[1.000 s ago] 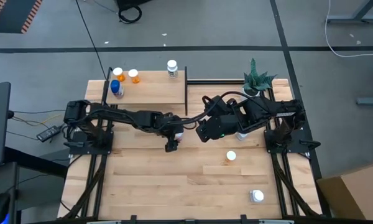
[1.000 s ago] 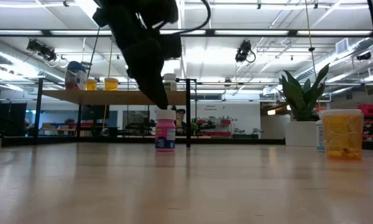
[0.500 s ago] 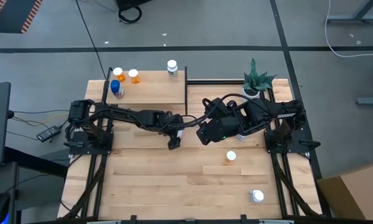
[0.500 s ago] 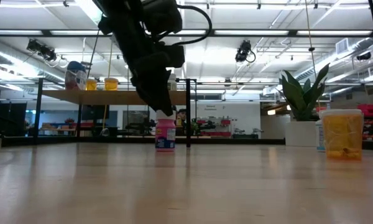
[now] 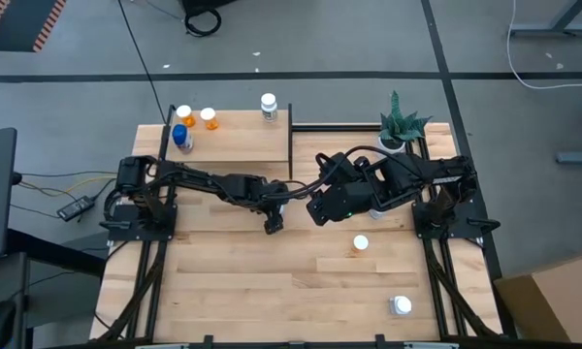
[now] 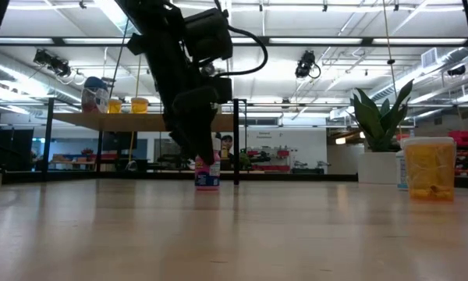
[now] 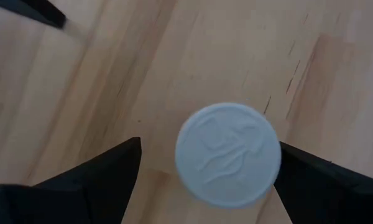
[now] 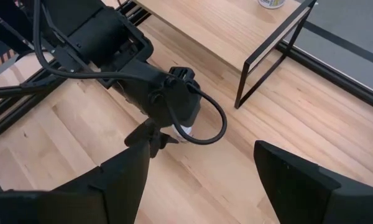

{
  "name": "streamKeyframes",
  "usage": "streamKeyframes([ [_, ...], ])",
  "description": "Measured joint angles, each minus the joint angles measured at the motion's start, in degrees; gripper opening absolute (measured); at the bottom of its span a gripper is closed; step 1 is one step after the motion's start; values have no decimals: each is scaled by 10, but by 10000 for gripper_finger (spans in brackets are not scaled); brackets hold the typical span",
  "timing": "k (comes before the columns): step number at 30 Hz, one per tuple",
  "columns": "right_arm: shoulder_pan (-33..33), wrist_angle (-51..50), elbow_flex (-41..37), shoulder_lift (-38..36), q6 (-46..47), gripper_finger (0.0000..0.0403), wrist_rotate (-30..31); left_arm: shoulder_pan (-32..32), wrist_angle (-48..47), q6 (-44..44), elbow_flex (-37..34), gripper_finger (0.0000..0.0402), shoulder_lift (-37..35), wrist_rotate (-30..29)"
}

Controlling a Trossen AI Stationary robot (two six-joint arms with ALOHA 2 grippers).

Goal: Pick and place medicine bottles onto shelf by color
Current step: Put the pink pill bottle on the shelf

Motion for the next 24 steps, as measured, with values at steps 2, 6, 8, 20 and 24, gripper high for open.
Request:
streamKeyframes([
  [2,0,0,0,0,0,296,0,0,-1,0,0,334,0,0],
  [6,0,0,0,0,0,296,0,0,-2,-2,0,313,0,0],
  [8,0,0,0,0,0,296,0,0,-2,-4,0,301,0,0],
  [20,0,0,0,0,0,296,0,0,-3,-15,0,232,0,27],
  [24,0,0,0,0,0,296,1,0,-3,-18,0,207,0,44],
])
